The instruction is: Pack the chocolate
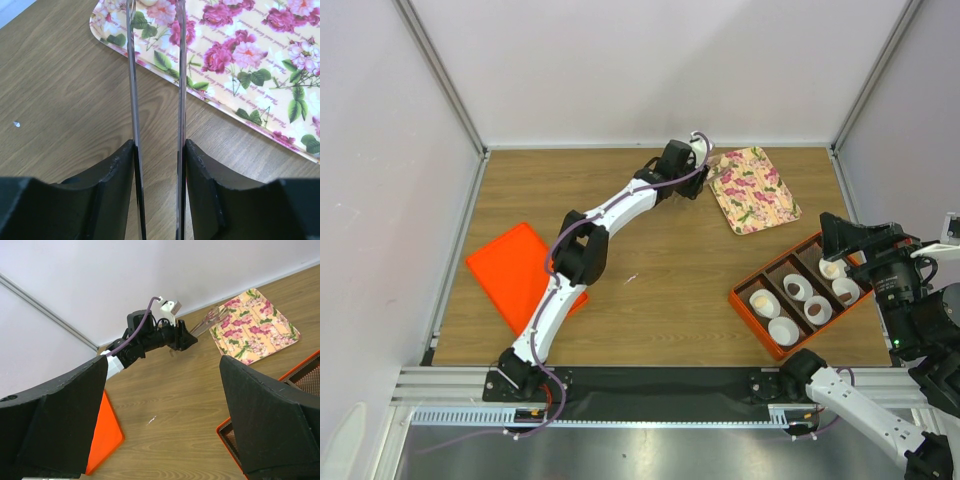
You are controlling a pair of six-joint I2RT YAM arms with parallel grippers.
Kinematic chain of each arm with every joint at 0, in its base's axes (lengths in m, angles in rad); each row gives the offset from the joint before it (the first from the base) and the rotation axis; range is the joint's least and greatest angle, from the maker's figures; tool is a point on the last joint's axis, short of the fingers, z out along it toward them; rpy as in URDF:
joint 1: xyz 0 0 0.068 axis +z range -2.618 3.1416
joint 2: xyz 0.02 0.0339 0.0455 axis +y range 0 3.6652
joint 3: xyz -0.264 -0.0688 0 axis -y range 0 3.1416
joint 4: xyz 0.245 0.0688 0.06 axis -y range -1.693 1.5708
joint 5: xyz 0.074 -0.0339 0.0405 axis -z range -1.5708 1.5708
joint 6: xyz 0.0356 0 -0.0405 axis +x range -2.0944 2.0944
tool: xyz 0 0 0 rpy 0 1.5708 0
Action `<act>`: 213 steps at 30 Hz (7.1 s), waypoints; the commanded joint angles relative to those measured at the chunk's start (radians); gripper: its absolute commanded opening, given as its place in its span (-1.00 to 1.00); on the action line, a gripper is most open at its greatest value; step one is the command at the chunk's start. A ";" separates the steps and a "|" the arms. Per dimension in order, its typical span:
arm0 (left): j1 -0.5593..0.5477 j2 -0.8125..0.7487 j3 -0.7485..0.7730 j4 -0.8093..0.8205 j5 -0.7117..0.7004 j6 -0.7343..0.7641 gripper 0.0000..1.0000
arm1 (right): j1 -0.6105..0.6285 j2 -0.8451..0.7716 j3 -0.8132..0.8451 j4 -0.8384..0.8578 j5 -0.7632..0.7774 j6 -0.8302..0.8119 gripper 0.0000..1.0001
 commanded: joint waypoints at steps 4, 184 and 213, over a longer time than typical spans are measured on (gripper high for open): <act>0.003 0.000 0.052 0.027 0.032 -0.003 -0.06 | 0.012 0.002 0.007 0.037 0.031 -0.002 0.98; -0.084 -0.910 -0.984 -0.036 -0.477 -0.706 0.08 | 0.172 0.194 0.235 -0.318 -0.012 0.164 0.94; -0.138 -0.678 -0.985 -0.116 -0.538 -0.907 0.56 | 0.172 0.131 0.151 -0.333 -0.035 0.127 0.97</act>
